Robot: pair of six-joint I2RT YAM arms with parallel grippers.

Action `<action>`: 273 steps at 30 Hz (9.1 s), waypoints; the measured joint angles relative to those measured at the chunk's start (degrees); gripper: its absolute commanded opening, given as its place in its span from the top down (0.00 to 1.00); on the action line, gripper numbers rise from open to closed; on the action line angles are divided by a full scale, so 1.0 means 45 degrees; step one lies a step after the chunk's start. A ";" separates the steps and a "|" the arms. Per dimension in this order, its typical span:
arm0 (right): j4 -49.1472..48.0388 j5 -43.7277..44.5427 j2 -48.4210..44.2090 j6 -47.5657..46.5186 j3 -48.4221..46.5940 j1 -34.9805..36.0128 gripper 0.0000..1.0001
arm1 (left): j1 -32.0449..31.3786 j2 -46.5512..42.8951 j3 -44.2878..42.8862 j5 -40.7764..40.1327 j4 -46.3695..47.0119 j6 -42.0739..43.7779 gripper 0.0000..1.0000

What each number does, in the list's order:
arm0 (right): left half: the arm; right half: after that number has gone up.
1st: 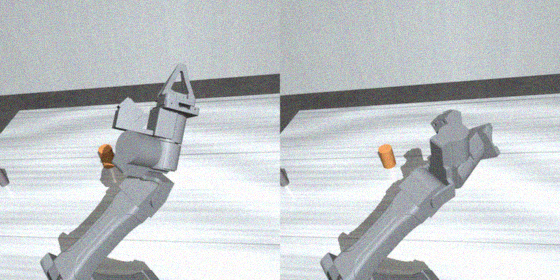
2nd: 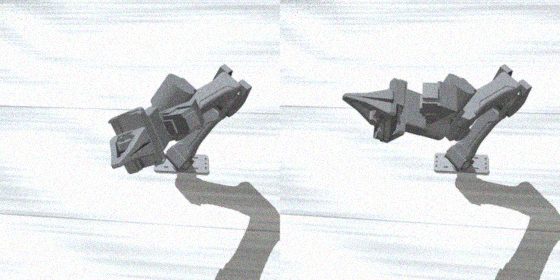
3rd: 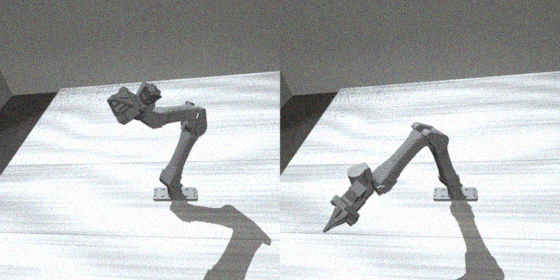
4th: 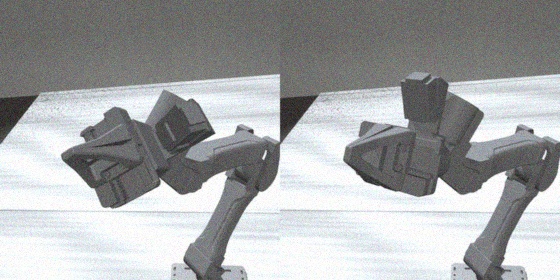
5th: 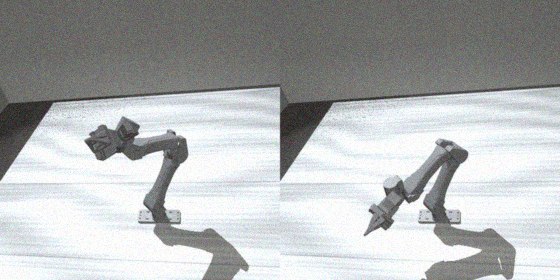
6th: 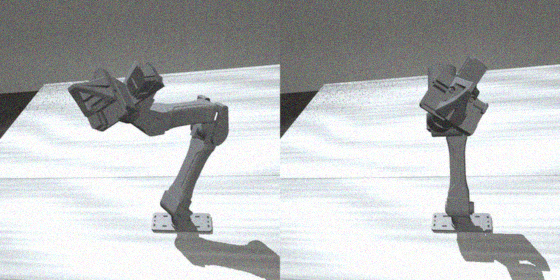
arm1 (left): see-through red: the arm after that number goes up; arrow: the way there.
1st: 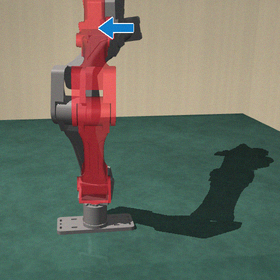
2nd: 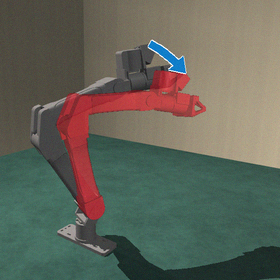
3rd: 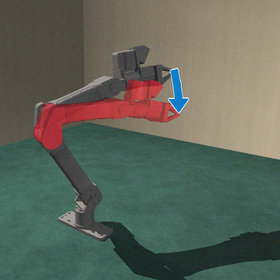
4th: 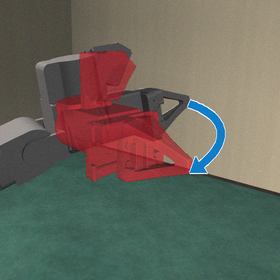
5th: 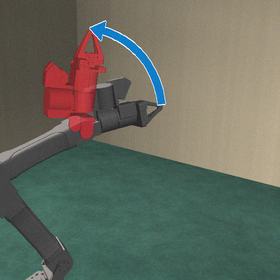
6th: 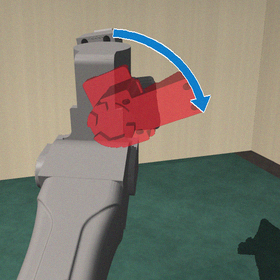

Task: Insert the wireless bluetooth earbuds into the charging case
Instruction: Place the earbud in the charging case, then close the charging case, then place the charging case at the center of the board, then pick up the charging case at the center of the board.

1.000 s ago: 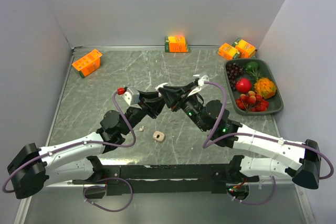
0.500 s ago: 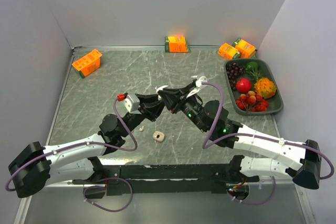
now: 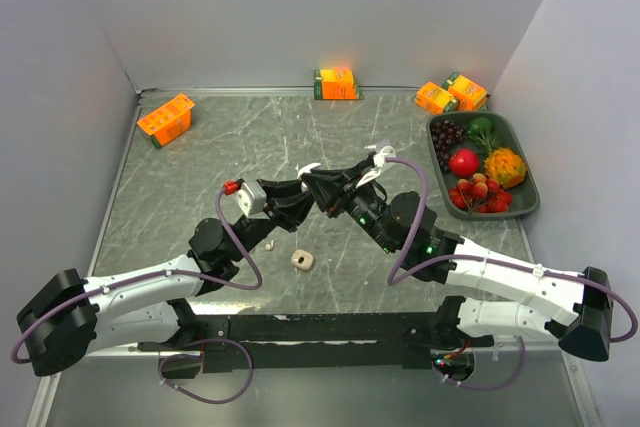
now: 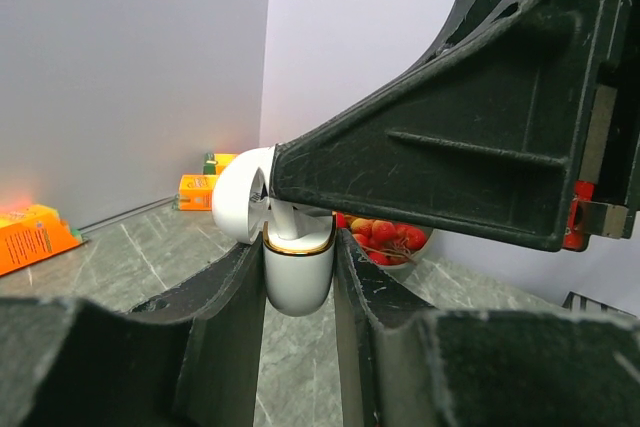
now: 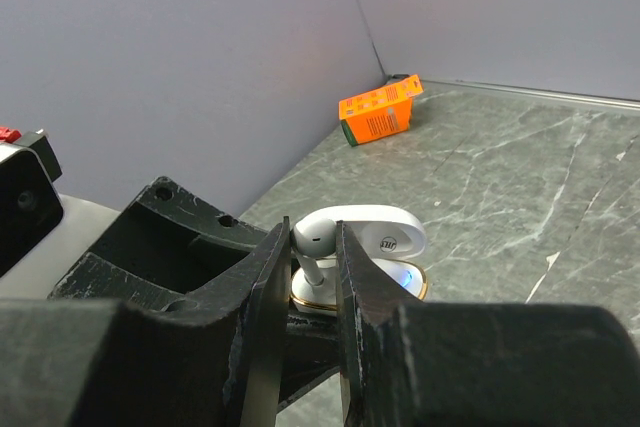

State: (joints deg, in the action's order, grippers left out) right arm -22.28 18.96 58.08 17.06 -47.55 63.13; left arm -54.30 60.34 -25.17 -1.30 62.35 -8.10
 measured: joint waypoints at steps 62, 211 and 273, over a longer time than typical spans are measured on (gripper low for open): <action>0.0631 0.0248 -0.0447 0.0442 0.0141 0.0165 0.50 | 0.0024 0.0005 -0.0053 -0.0121 -0.0277 -0.1035 0.99; 1.0462 -0.3521 0.0073 0.1962 -0.1826 -0.3793 0.67 | 0.9666 1.1978 -1.0457 0.6212 -1.4999 -0.4867 0.90; 1.0384 -0.2312 -0.0039 0.3857 0.1001 -0.2477 0.47 | 0.4065 -0.2739 -0.2589 -0.1996 -1.9137 -0.7985 0.04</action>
State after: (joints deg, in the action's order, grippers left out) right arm 24.45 8.56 57.91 34.41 -43.05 51.99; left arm -36.01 48.01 -36.82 -10.28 -23.77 -44.03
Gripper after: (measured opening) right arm 0.541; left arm 0.966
